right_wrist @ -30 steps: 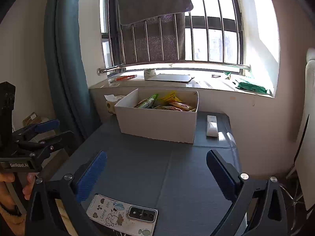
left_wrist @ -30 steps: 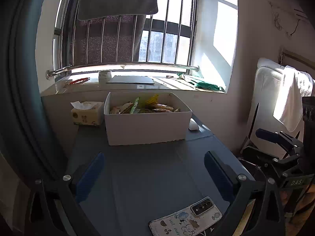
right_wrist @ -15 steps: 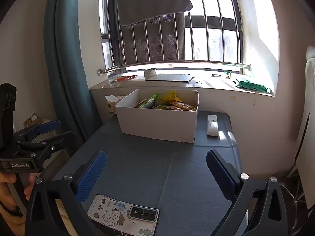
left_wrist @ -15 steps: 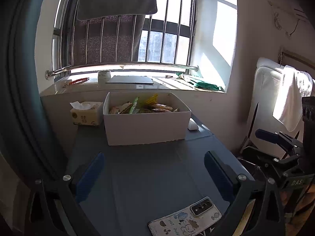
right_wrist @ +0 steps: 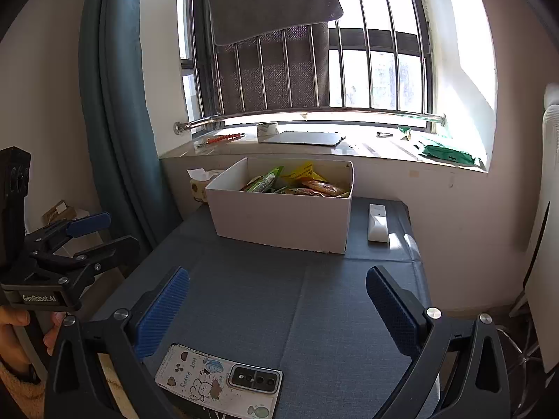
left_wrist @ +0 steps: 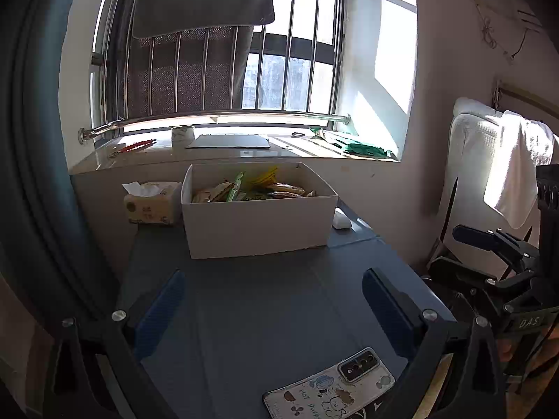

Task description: Organize snacks

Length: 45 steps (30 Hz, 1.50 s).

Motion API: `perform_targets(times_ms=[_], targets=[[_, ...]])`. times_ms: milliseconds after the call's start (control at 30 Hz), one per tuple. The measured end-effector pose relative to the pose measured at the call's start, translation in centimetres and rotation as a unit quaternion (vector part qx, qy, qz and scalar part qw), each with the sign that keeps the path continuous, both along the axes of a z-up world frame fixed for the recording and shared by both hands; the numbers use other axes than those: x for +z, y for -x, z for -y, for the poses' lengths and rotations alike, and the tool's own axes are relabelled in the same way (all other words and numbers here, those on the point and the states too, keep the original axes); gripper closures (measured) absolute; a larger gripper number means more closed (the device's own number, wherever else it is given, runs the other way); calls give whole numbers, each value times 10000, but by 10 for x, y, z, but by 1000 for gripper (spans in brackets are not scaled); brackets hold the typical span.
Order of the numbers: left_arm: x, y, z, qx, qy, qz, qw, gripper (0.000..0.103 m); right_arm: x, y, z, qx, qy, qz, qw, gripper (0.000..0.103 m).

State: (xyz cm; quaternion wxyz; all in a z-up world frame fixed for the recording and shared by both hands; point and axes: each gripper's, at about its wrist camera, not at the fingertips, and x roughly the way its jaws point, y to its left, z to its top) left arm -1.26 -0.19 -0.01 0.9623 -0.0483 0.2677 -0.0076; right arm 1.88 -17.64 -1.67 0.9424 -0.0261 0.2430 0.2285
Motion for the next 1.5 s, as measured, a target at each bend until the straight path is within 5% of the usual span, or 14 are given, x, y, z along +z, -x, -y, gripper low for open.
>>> perform_targets(times_ms=[1500], targets=[[-2, -1, 4, -55, -84, -39, 9999, 0, 0, 2, 0, 29, -14, -7, 10000, 0]])
